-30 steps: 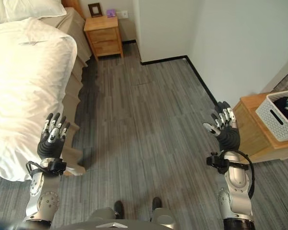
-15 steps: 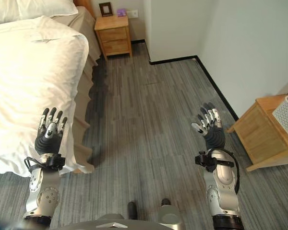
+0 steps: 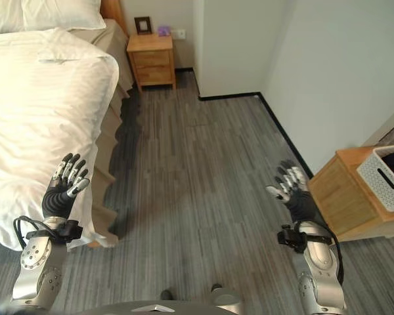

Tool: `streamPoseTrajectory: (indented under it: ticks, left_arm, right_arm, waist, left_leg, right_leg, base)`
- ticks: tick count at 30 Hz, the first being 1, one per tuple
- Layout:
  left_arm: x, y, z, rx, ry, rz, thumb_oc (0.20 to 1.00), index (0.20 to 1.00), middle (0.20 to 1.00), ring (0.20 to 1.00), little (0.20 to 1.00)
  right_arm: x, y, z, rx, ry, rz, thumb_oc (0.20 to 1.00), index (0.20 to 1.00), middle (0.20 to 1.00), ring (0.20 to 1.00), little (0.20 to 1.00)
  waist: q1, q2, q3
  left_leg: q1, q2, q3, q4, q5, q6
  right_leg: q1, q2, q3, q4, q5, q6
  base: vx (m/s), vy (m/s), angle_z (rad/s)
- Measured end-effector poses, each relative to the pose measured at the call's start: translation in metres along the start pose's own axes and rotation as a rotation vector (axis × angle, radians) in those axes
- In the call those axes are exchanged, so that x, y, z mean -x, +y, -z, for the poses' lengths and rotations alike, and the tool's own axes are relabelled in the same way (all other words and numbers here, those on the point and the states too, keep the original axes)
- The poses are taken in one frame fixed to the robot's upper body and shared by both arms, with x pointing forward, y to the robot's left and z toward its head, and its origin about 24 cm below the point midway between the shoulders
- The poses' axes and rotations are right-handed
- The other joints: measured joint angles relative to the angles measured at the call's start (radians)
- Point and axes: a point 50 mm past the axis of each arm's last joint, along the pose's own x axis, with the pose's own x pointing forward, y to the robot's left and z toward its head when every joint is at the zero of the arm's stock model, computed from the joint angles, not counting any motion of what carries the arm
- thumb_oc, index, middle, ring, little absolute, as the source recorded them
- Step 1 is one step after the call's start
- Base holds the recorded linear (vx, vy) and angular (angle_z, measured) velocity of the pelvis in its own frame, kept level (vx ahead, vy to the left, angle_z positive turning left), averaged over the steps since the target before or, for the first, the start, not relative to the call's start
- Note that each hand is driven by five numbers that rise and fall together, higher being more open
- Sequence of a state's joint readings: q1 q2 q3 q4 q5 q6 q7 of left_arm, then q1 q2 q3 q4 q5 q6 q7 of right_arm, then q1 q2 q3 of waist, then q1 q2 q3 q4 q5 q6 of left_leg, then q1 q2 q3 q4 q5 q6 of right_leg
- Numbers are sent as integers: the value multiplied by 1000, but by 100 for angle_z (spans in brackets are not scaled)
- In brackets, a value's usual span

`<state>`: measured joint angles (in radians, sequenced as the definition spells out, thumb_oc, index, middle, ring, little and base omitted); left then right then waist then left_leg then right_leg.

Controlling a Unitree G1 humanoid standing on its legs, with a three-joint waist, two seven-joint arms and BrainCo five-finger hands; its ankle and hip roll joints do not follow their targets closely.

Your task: Making the bed.

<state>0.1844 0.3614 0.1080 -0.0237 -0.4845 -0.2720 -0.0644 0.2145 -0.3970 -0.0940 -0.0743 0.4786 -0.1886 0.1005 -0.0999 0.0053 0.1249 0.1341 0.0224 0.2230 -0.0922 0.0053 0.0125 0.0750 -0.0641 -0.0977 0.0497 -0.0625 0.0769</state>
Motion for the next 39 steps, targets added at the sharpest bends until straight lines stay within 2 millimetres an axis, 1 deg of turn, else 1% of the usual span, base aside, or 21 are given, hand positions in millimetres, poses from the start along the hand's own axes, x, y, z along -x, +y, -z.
streamPoseTrajectory:
  ticks: [6,12,15,18,20,21,23,24,25,26,27,28,30,31,32,33,34,35,36,38,39]
  left_arm:
    - [-4,11,-11,-19,-48,-59,1000,1000,1000,1000,1000]
    - [2,20,-16,-28,-65,-111,1000,1000,1000,1000,1000]
    - [0,21,-19,-35,-74,-113,1000,1000,1000,1000,1000]
    - [-3,19,-21,-44,-78,-89,1000,1000,1000,1000,1000]
    - [-3,15,-20,-32,-74,-71,1000,1000,1000,1000,1000]
    - [-4,13,-19,-26,-72,-59,1000,1000,1000,1000,1000]
    - [-9,9,-22,-15,-90,-38,1000,1000,1000,1000,1000]
    - [-14,8,-28,-26,-117,-18,1000,1000,1000,1000,1000]
    - [-24,14,-37,-27,-162,-39,1000,1000,1000,1000,1000]
    - [-26,14,-29,27,-146,-75,1000,1000,1000,1000,1000]
    - [-28,11,-26,66,-147,-97,1000,1000,1000,1000,1000]
    - [-31,9,-26,71,-149,-90,1000,1000,1000,1000,1000]
    - [-32,4,-25,78,-148,-80,1000,1000,1000,1000,1000]
    - [-29,-2,-18,94,-124,-70,1000,1000,1000,1000,1000]
    - [-26,-7,-13,119,-108,-72,1000,1000,1000,1000,1000]
    - [-22,-15,-5,159,-89,-69,1000,1000,1000,1000,1000]
    - [-19,-17,-2,166,-74,-60,1000,1000,1000,1000,1000]
    - [-17,-19,2,187,-63,-58,1000,1000,1000,1000,1000]
    - [-24,-23,4,229,-55,-56,1000,1000,1000,1000,1000]
    - [-25,-22,0,242,-72,-57,1000,1000,1000,1000,1000]
    - [-27,-22,-4,255,-88,-54,1000,1000,1000,1000,1000]
  right_arm:
    - [-18,16,-20,-1,-104,-77,1000,1000,1000,1000,1000]
    - [0,6,-4,5,-20,-30,1000,1000,1000,1000,1000]
    - [1,1,-5,8,-23,-7,1000,1000,1000,1000,1000]
    - [1,-2,-7,14,-33,15,1000,1000,1000,1000,1000]
    - [5,-3,-3,2,-17,28,1000,1000,1000,1000,1000]
    - [6,-2,-2,-7,-15,33,1000,1000,1000,1000,1000]
    - [6,-2,-2,-13,-21,40,1000,1000,1000,1000,1000]
    - [9,-1,1,-35,-18,57,1000,1000,1000,1000,1000]
    - [2,0,-7,-4,-51,22,1000,1000,1000,1000,1000]
    - [-2,-2,-4,6,-28,21,1000,1000,1000,1000,1000]
    - [-3,-4,-7,13,-35,35,1000,1000,1000,1000,1000]
    - [-4,-4,-8,12,-42,40,1000,1000,1000,1000,1000]
    - [-4,-4,-8,10,-41,43,1000,1000,1000,1000,1000]
    - [-4,-4,-8,10,-41,45,1000,1000,1000,1000,1000]
    - [-5,-5,-7,9,-41,52,1000,1000,1000,1000,1000]
    - [-4,-6,-6,16,-35,61,1000,1000,1000,1000,1000]
    - [-1,-6,-4,14,-27,62,1000,1000,1000,1000,1000]
    - [-4,-6,-5,14,-39,63,1000,1000,1000,1000,1000]
    - [-13,-11,-9,9,-67,91,1000,1000,1000,1000,1000]
    - [-19,-12,-18,16,-109,91,1000,1000,1000,1000,1000]
    - [-20,-13,-20,15,-118,102,1000,1000,1000,1000,1000]
  waist:
    - [33,-11,-35]
    - [47,-8,-35]
    - [45,-1,-7]
    - [17,8,71]
    - [20,16,102]
    - [16,19,103]
    - [17,36,104]
    - [-5,-2,108]
    - [-14,-36,136]
    - [-11,-21,155]
    - [-32,22,160]
    - [-44,40,159]
    - [-61,26,160]
    - [-62,14,153]
    - [-70,31,145]
    - [-91,48,136]
    - [-94,24,111]
    - [-75,37,96]
    - [-49,1,95]
    - [-10,-21,100]
    - [3,-35,108]
  left_leg:
    - [34,0,4,0,-7,-4]
    - [24,-2,7,-4,-7,-3]
    - [6,-8,13,0,-7,15]
    - [14,-16,9,10,-11,39]
    - [29,-27,11,17,-21,57]
    - [7,-27,10,18,-28,59]
    - [-23,-13,-7,-8,-45,35]
    - [-58,-58,-3,60,-63,68]
    - [-108,-49,39,321,-240,40]
    - [-105,-37,31,320,-250,34]
    - [-117,-13,19,317,-247,32]
    - [-118,0,3,298,-239,31]
    - [-90,13,-20,269,-234,10]
    - [-47,35,-29,246,-245,-27]
    - [-21,70,-42,232,-257,-50]
    - [7,127,-46,242,-264,-89]
    - [11,132,-53,254,-255,-92]
    - [-7,155,-68,330,-236,-136]
    - [-211,222,-108,727,-145,-102]
    - [-340,233,-202,932,30,-77]
    - [-388,234,-210,1009,31,-70]
  right_leg:
    - [35,-1,-1,-13,-3,5]
    - [20,-2,4,-3,-3,6]
    - [-75,-15,15,152,-35,41]
    - [-239,-46,24,483,-33,76]
    - [-327,-71,21,653,4,75]
    - [-357,-76,16,641,-2,79]
    - [-367,-59,12,467,-19,64]
    - [-376,-99,23,351,-27,87]
    - [-377,-138,87,236,41,138]
    - [-371,-127,98,209,68,126]
    - [-368,-104,71,140,81,120]
    - [-361,-100,41,54,98,114]
    - [-329,-118,-14,-23,116,106]
    - [-286,-126,-61,-15,162,88]
    - [-303,-103,-62,76,155,79]
    - [-305,-62,-69,169,118,46]
    - [-290,-51,-56,161,107,40]
    - [-286,-16,-83,189,79,-22]
    - [-262,5,-98,197,37,-71]
    - [-227,45,-88,178,14,-119]
    - [-208,53,-88,161,28,-118]
  base:
    - [29,51,0]
    - [-37,55,-3]
    - [-58,103,-14]
    - [75,134,3]
    - [256,18,-11]
    - [246,-20,-4]
    - [240,-78,23]
    - [549,-213,34]
    - [456,-166,15]
    - [434,-157,0]
    - [275,-108,5]
    - [457,-188,16]
    - [525,-263,25]
    - [507,-318,35]
    - [832,-616,56]
    - [307,-318,63]
    - [498,-475,60]
    - [448,-537,25]
    - [555,-622,3]
    - [362,-350,-15]
    - [271,-148,-32]
